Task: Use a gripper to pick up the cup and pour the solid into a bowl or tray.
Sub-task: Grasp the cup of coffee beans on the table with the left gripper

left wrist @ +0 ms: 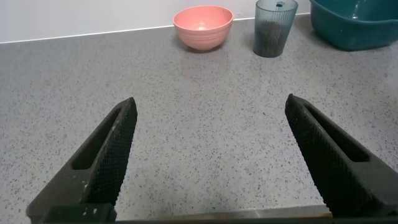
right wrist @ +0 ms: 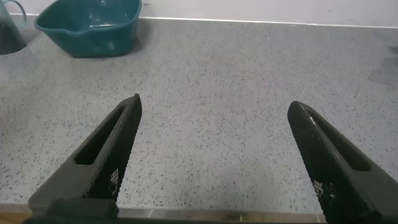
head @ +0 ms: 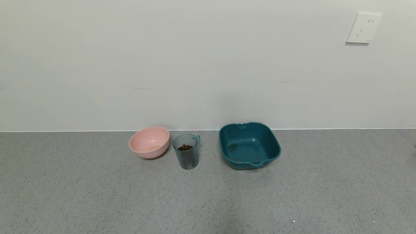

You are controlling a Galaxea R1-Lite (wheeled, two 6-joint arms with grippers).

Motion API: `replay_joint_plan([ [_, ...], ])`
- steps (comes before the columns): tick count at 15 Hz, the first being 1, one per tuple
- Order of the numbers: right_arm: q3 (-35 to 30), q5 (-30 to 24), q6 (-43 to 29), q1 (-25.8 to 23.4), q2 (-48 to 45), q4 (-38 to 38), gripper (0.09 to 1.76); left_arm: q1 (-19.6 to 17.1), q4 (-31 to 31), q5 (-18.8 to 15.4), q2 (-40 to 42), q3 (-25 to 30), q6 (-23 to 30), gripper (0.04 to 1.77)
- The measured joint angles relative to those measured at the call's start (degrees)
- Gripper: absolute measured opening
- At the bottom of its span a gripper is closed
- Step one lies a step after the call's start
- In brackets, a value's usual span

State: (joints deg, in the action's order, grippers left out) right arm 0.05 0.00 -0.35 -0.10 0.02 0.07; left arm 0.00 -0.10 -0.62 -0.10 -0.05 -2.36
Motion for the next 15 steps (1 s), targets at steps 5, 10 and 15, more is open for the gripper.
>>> replay_joint_plan([
  [5, 0.0, 0.0, 0.0, 0.0, 0.0, 0.0, 1.71, 0.0, -0.7, -0.3, 0.0, -0.4, -1.0, 1.72],
  [10, 0.0, 0.0, 0.0, 0.0, 0.0, 0.0, 1.71, 0.0, -3.1, -1.1, -1.4, -5.8, -0.4, 1.72],
  [15, 0.0, 0.0, 0.0, 0.0, 0.0, 0.0, 1.71, 0.6, -3.9, -1.0, -13.6, -18.4, -0.6, 1.72],
])
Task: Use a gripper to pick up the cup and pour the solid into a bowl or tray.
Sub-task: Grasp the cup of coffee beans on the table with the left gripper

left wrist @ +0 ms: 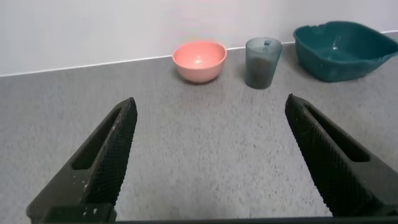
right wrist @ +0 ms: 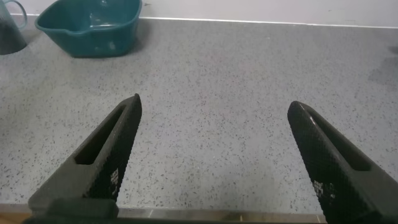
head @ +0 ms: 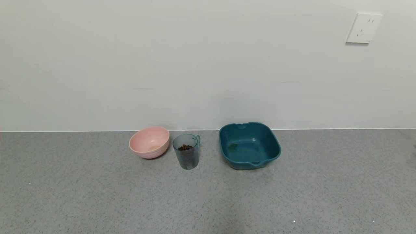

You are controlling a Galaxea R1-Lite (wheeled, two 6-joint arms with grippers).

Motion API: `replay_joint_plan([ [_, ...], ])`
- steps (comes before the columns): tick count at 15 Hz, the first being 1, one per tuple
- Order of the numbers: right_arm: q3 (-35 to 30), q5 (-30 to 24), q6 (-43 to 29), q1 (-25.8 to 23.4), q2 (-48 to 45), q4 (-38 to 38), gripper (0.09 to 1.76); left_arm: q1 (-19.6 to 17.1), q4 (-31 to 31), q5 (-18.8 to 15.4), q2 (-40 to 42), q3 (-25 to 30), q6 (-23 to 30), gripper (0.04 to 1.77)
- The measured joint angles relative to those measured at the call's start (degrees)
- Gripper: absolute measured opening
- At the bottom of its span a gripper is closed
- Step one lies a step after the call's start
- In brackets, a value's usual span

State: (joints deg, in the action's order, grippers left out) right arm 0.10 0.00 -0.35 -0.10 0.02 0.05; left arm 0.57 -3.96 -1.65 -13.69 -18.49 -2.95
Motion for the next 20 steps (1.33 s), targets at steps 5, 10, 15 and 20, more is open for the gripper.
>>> replay_joint_plan([
  [5, 0.0, 0.0, 0.0, 0.0, 0.0, 0.0, 1.71, 2.4, 3.4, -1.9, -18.7, -13.1, -0.6, 1.72],
  [10, 0.0, 0.0, 0.0, 0.0, 0.0, 0.0, 1.71, 8.6, 8.2, -3.9, -35.4, -17.5, -1.7, 1.72],
  [15, 0.0, 0.0, 0.0, 0.0, 0.0, 0.0, 1.71, 16.0, 10.4, -3.2, -47.4, -17.7, -1.7, 1.72],
  [20, 0.0, 0.0, 0.0, 0.0, 0.0, 0.0, 1.71, 17.9, 14.3, -0.9, -58.0, -16.5, -1.4, 1.72],
])
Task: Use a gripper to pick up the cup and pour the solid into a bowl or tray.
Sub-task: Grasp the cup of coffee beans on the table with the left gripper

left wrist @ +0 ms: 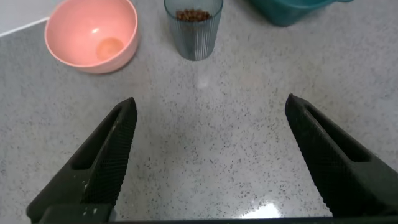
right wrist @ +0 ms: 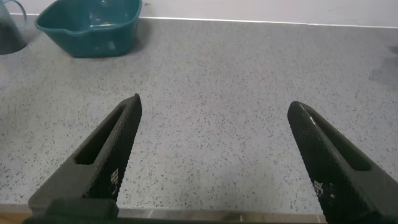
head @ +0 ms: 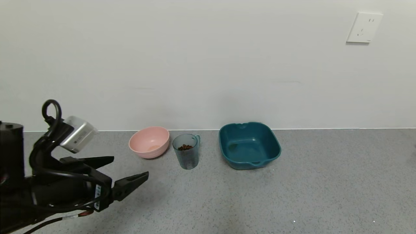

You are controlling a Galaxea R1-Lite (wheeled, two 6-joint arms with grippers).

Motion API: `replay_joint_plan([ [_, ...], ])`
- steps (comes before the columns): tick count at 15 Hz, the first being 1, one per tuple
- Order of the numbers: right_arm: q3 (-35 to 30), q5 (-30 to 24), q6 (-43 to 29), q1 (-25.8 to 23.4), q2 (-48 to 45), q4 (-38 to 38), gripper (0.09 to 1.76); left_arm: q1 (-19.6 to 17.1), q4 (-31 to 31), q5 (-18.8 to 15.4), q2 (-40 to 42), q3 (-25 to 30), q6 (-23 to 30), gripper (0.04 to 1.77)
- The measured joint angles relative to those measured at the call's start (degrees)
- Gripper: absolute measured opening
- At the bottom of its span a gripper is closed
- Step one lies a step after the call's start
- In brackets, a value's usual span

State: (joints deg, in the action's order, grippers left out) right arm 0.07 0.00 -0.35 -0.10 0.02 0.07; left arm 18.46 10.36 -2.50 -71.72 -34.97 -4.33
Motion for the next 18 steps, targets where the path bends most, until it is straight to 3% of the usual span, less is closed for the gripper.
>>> replay_joint_plan([
  [3, 0.0, 0.0, 0.0, 0.0, 0.0, 0.0, 1.71, 1.7, 5.6, 3.2, -5.7, 1.5, 0.3, 1.72],
  [7, 0.0, 0.0, 0.0, 0.0, 0.0, 0.0, 1.71, 5.0, 19.5, 10.7, -15.0, 5.2, 1.0, 1.72],
  [10, 0.0, 0.0, 0.0, 0.0, 0.0, 0.0, 1.71, 8.1, 27.2, 15.9, -22.2, 5.9, 5.5, 1.72],
  [14, 0.0, 0.0, 0.0, 0.0, 0.0, 0.0, 1.71, 12.0, 32.5, 22.3, -30.9, 4.3, 11.5, 1.72],
  [18, 0.0, 0.0, 0.0, 0.0, 0.0, 0.0, 1.71, 12.9, 40.1, 25.6, -37.9, 3.4, 14.3, 1.72],
])
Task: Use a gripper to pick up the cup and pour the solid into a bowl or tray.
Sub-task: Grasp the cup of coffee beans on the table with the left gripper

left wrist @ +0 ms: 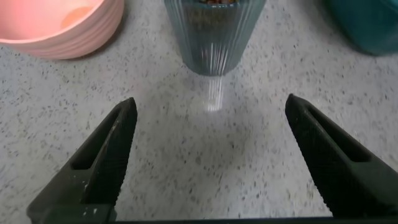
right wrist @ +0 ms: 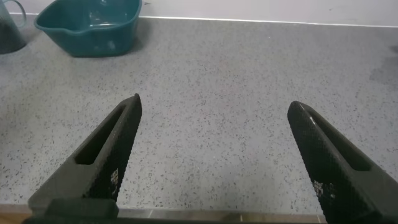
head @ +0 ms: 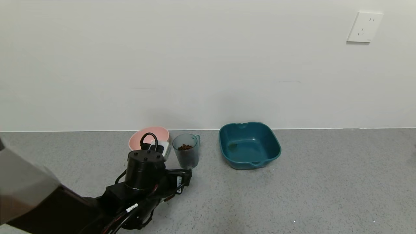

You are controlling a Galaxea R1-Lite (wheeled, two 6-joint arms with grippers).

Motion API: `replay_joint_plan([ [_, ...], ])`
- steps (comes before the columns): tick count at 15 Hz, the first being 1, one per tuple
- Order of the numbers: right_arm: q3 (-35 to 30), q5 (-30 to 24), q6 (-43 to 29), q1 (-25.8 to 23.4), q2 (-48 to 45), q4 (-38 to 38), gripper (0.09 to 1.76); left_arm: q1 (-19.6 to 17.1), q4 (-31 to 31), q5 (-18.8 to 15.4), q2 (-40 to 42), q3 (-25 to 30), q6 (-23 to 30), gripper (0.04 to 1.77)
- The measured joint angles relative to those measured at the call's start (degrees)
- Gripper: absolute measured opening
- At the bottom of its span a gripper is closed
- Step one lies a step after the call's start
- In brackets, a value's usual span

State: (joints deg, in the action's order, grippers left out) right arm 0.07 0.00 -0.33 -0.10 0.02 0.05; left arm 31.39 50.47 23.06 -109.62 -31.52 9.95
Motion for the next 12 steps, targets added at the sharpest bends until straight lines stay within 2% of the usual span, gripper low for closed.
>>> replay_joint_plan([
  [4, 0.0, 0.0, 0.0, 0.0, 0.0, 0.0, 1.71, 0.1, 12.5, 0.9, -6.0, -0.3, 0.2, 1.72],
  [9, 0.0, 0.0, 0.0, 0.0, 0.0, 0.0, 1.71, -0.1, 16.0, 1.0, -11.6, -1.4, 0.3, 1.72],
  [12, 0.0, 0.0, 0.0, 0.0, 0.0, 0.0, 1.71, -0.1, 23.6, 1.0, -15.1, -1.7, -0.1, 1.72],
])
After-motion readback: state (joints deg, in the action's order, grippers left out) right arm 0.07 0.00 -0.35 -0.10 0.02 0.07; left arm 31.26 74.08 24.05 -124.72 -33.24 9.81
